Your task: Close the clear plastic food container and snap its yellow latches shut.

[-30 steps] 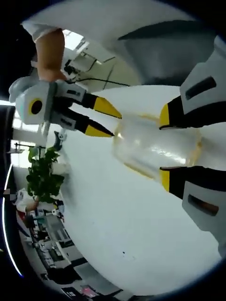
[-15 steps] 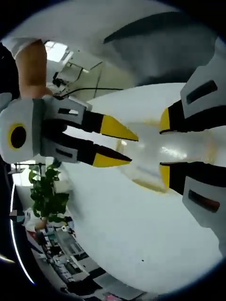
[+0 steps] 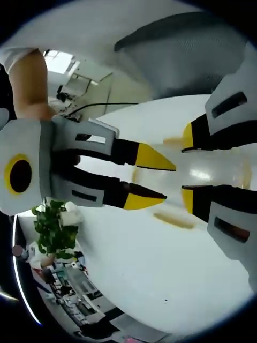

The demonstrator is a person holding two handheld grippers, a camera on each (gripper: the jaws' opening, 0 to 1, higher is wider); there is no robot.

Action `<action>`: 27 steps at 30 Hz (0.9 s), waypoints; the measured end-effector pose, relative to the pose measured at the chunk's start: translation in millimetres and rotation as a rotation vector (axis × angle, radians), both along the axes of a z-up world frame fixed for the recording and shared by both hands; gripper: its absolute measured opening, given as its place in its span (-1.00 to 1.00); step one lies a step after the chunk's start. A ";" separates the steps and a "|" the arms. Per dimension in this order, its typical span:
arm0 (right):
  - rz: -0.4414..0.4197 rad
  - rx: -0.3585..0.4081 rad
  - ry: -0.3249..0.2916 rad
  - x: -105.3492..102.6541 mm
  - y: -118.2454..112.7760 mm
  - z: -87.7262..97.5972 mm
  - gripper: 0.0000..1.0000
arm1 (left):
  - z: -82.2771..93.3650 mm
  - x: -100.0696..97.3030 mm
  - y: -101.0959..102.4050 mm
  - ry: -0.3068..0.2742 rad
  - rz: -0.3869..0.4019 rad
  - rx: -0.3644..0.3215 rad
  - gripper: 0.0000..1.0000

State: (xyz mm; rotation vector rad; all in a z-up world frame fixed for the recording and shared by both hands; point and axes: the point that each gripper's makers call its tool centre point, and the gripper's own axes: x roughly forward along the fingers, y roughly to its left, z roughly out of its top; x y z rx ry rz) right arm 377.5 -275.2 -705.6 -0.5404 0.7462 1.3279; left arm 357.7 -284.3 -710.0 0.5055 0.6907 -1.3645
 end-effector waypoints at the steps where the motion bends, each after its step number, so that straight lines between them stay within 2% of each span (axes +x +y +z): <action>1: 0.001 -0.002 -0.003 1.0 0.0 -0.4 -0.66 | 0.2 -2.3 -1.1 0.003 -0.005 -0.001 -0.54; 5: 0.008 -0.005 -0.009 4.6 2.5 -1.9 -0.60 | -1.6 -6.2 -3.0 -0.049 -0.033 0.011 -0.40; 7: 0.018 -0.017 -0.017 5.8 3.6 -4.6 -0.54 | -4.6 -5.5 0.2 -0.116 -0.066 0.055 -0.32; 10: 0.043 -0.041 -0.030 8.1 3.6 -9.0 -0.44 | -5.8 -9.9 -0.9 -0.124 -0.067 0.048 -0.21; 15: 0.062 -0.048 -0.031 11.6 6.7 -9.5 -0.41 | -10.4 -5.6 2.3 -0.172 -0.054 0.072 -0.04; 17: 0.066 -0.049 -0.024 12.4 8.0 -9.5 -0.39 | -11.8 -7.7 1.3 -0.159 -0.049 0.069 0.06; 20: 0.080 -0.066 -0.022 14.9 8.4 -12.3 -0.29 | -16.9 -6.2 3.4 -0.198 -0.055 0.099 0.07; 22: 0.080 -0.071 -0.025 18.6 7.6 -13.4 -0.25 | -18.2 -6.5 3.6 -0.183 -0.048 0.098 0.05; 24: 0.074 -0.074 -0.018 21.9 6.7 -14.4 -0.19 | -19.5 -3.3 4.0 -0.198 -0.033 0.104 0.05; 27: 0.078 -0.079 0.028 22.9 6.0 -17.1 -0.10 | -20.0 -2.4 3.4 -0.205 -0.027 0.102 0.04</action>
